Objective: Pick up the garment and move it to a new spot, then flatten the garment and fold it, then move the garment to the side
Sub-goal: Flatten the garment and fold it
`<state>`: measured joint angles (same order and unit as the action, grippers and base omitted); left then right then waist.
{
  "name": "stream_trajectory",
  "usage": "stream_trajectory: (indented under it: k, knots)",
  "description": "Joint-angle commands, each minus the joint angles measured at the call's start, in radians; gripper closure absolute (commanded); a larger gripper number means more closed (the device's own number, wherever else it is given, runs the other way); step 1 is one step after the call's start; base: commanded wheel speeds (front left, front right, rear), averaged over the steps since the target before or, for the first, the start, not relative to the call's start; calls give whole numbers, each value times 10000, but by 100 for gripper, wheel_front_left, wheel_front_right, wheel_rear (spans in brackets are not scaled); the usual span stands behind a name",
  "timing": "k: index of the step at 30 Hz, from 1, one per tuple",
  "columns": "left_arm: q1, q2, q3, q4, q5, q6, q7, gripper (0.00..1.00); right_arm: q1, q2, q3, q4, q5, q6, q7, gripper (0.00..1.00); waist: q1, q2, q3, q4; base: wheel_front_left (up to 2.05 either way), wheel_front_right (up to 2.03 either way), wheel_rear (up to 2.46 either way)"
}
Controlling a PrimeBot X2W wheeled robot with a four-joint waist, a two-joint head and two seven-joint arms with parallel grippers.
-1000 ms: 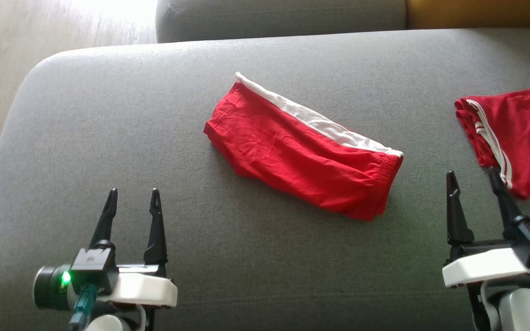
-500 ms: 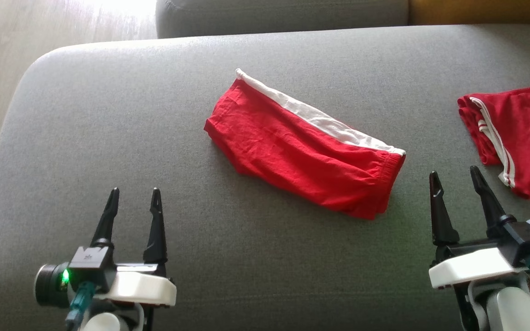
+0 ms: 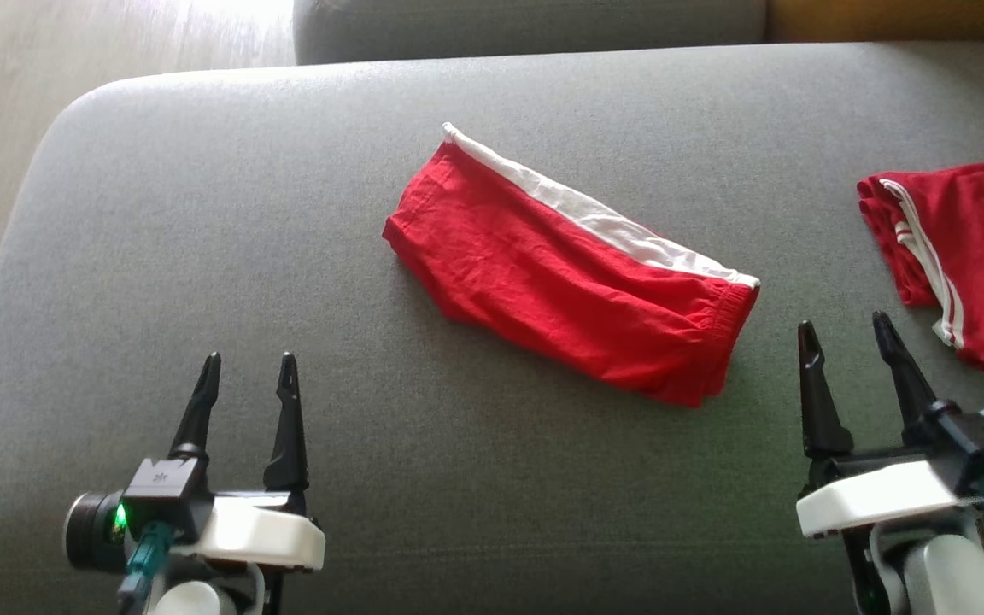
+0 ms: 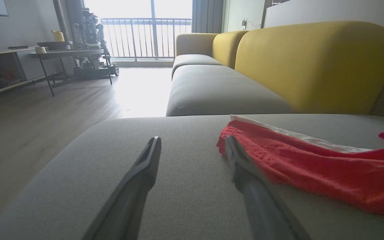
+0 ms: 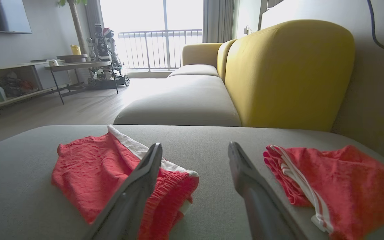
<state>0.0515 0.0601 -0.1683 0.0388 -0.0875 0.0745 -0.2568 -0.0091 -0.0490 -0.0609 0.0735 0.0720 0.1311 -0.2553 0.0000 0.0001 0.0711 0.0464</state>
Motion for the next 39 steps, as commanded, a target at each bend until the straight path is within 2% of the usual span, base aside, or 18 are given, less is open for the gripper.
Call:
stream_trajectory:
  k: [1, 8, 15, 26, 35, 36, 37, 38, 39]
  knots:
    - [-488, -28, 417, -271, 121, -60, -49, 0, -400, -13, 196, -175, 373, -4, -64, 0, 0, -1, 83, 46, 0, 0, 0]
    - [-761, -81, 352, -190, -69, -236, -49, 0, -1251, -13, 654, 971, 2127, -4, 112, 0, 0, -1, 466, 317, 0, 0, 0]
    - [-1070, -95, -29, -138, -124, -261, -49, 0, -2405, -13, 452, 3358, 3216, -4, 639, 0, 0, -1, 916, 863, 0, 0, 0]
    - [-1142, -97, -159, -117, -219, -154, -49, 0, -3443, -13, 402, 6292, 3872, -4, 777, 0, 0, -1, 1133, 1292, 0, 0, 0]
    - [-1180, -98, -287, -104, -238, -88, -49, 0, -4060, -13, 1315, 7625, 5381, -4, 791, 0, 0, -1, 1089, 1287, 0, 0, 0]
    - [-1183, -98, -301, -102, -234, -91, -49, 0, -4137, -12, 1440, 7758, 5503, -4, 757, 20, 0, -1, 1089, 1284, 0, 0, 0]
    - [-1187, -98, -314, -102, -231, -94, -49, 0, -4211, -12, 1553, 7889, 5612, -4, 720, 35, 0, -1, 1090, 1283, 0, 0, 0]
    - [-1191, -98, -322, -102, -228, -98, -49, 0, -4283, -12, 1677, 8024, 5692, -4, 697, 47, 0, -1, 1091, 1286, 0, 0, 0]
    - [-1196, -98, -325, -100, -225, -102, -49, 0, -4354, -12, 1801, 8152, 5737, -4, 678, 52, 0, -1, 1092, 1290, 0, 0, 0]
